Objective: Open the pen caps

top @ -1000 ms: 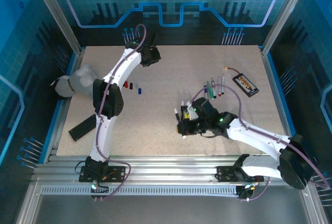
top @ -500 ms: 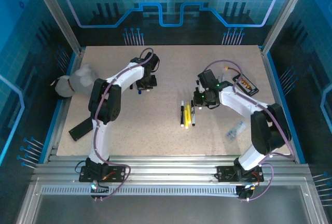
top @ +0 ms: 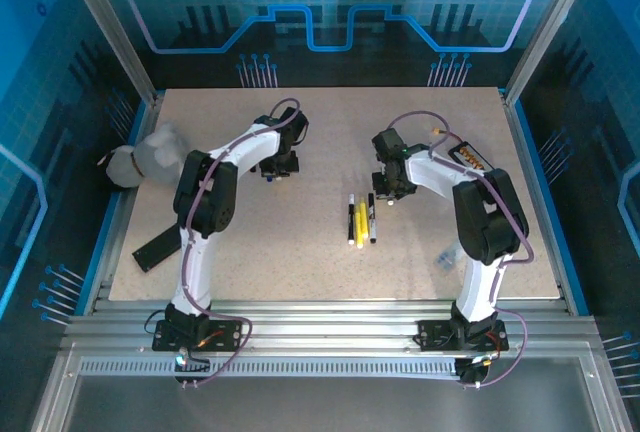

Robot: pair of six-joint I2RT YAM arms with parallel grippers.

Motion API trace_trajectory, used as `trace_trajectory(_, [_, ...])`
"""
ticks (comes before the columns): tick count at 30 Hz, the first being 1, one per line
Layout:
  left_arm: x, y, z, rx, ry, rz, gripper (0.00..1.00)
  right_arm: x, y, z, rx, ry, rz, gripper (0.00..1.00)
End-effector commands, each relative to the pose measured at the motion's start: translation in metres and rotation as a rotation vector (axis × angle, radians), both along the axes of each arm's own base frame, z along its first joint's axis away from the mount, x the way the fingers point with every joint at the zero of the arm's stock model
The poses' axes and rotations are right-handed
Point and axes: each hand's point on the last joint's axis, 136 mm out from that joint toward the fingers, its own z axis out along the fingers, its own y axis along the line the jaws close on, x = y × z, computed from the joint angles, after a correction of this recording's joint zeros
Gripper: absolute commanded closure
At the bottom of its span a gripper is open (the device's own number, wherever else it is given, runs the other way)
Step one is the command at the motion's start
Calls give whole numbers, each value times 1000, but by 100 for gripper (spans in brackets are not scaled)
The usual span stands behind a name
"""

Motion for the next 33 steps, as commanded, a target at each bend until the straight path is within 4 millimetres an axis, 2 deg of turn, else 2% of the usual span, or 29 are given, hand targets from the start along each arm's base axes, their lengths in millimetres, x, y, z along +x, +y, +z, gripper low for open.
trace_trajectory(1, [2, 0, -5, 39, 21, -22, 85, 6, -17, 0, -82, 10, -24, 98])
trace_trajectory(16, [9, -4, -3, 57, 23, -41, 74, 16, -33, -5, -162, 25, -74, 73])
trace_trajectory(25, [12, -4, 5, 64, 12, -44, 72, 20, -36, 0, -171, 12, -91, 71])
trace_trajectory(28, [15, -6, 13, 59, -4, -46, 72, 22, -34, 8, -164, -3, -90, 71])
trace_trajectory(33, [20, -10, 47, 69, -60, -58, 72, 25, -27, 39, -98, -65, -87, 71])
